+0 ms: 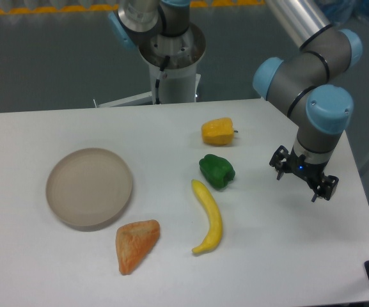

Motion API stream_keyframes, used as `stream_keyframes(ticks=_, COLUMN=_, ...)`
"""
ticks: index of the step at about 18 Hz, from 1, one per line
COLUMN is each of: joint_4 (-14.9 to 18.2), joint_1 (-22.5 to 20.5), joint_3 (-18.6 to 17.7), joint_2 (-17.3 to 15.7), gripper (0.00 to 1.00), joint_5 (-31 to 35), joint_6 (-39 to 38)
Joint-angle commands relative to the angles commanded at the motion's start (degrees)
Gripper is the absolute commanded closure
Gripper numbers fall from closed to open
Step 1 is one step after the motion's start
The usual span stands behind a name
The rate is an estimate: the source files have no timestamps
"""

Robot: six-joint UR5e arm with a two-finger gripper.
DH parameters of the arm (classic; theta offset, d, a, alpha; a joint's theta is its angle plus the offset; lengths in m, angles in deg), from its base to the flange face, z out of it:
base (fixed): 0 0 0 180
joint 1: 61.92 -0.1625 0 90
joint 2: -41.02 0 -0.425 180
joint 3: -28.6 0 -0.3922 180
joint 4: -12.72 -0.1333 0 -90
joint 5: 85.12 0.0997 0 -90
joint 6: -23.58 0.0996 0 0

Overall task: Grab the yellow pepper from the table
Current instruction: 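Move the open gripper over the yellow bell pepper and lower it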

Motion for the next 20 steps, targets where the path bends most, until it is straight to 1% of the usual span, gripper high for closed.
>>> stream_keyframes(ticks=6, joint_4=0.17, joint_1=0.26, joint_3=0.26, joint_2=-0.18, gripper=0.00, joint_5=0.09, joint_6=-0.96)
stream_keyframes(ticks=8, joint_4=0.26, joint_1=0.26, joint_3=-0.52, joint_2=-0.87, gripper=0.00, joint_5=0.00, joint_6=-0.97)
stream_keyframes(ticks=11, joint_4=0.61, joint_1=-0.26, joint_3=-5.43, joint_2=-5.35, gripper=0.00, joint_5=-0.26, joint_6=0.00)
stream_keyframes(ticks=13, joint_4=0.53, joint_1=-0.09, joint_3=-8.95, joint_2=-6.94, gripper=0.00, joint_5=-0.26, joint_6=1.31)
stream_keyframes(ticks=15, joint_4=0.53, joint_1=0.09, joint_3=-11.94, joint_2=-9.30, gripper=0.00, joint_5=-0.26, joint_6=5.16)
stream_keyframes(ticks=16, joint_4=0.53, joint_1=0.44, joint_3=-13.43, joint_2=-10.97, gripper=0.00, joint_5=-0.26, joint_6=7.80)
stream_keyframes(ticks=17, joint_4=0.35, joint_1=0.53, joint_3=-16.06, joint_2=-13.60, gripper=0.00, joint_5=-0.87, joint_6=10.95)
stream_keyframes(ticks=19, joint_4=0.70, joint_1=0.35, joint_3=-17.66, joint_2=-14.85, gripper=0.00, joint_5=-0.62, joint_6=12.04)
stream_keyframes(ticks=20, joint_4=0.53, joint_1=0.44, joint_3=-19.49, joint_2=-15.29, gripper=0.00, joint_5=-0.27, joint_6=13.00)
